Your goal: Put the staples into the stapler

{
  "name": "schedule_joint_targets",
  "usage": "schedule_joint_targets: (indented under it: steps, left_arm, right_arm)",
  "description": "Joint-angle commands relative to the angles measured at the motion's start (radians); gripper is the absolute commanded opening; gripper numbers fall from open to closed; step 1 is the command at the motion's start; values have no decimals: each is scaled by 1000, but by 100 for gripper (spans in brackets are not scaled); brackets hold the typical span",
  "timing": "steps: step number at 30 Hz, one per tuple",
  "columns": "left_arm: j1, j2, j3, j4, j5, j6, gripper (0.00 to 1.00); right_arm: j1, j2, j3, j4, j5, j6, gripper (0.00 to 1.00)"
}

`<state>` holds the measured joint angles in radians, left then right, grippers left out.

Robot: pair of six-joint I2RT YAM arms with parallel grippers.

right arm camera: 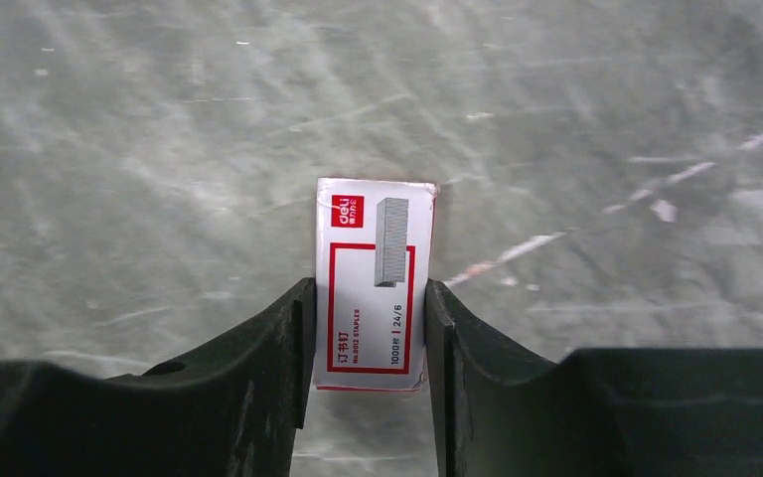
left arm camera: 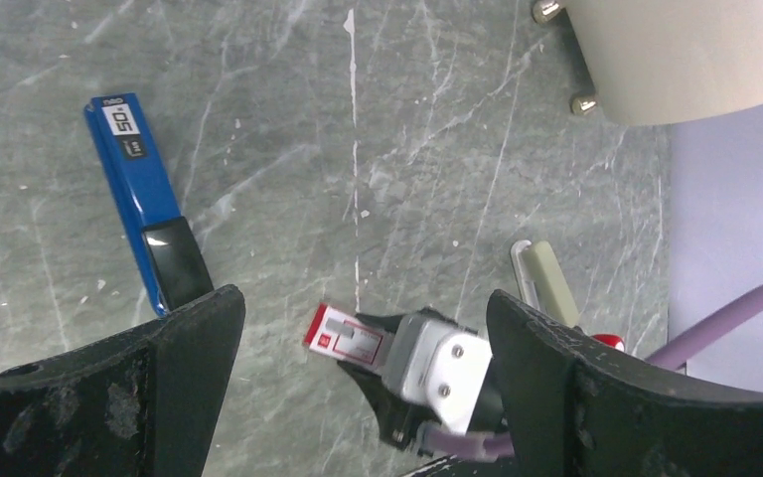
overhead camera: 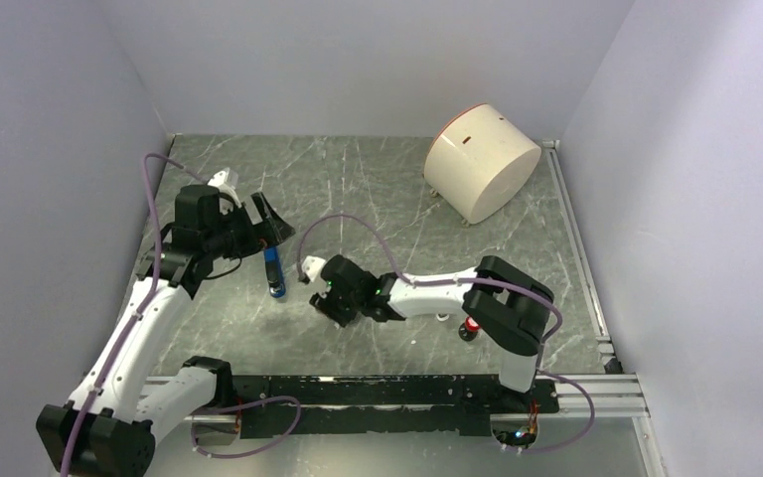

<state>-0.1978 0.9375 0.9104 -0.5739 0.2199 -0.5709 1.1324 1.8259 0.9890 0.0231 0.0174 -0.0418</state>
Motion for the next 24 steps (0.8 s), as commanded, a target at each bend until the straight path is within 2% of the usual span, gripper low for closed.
schedule_joint_targets:
  steps: [1,7,12,15,17,20,24]
  left_arm:
    - [9,53,-11,81,83,4,96]
    - [9,179,20,94,128,20,97]
    - [9,277,9,190,214,0,95]
    - [8,344,19,215,225,-11,94]
    - [8,386,27,237,231,-27,92]
    - [8,434,31,276,225,-51,85]
    - [6,481,27,295,169,-69,72]
  right_arm:
    - [-87,24,44,-105,-68,-85,42]
    - [-230,98,122,-164,-191,-245,42]
    - [-310,154,198,-232,-302,-447,43]
    - [-348,188,259,-274,-339,-515,50]
    - [-363,208,289,-297,-361,-549,58]
    - [-371,229,326,-353,-377,-562,65]
    - [-386,211,307,-350,-403,-544,66]
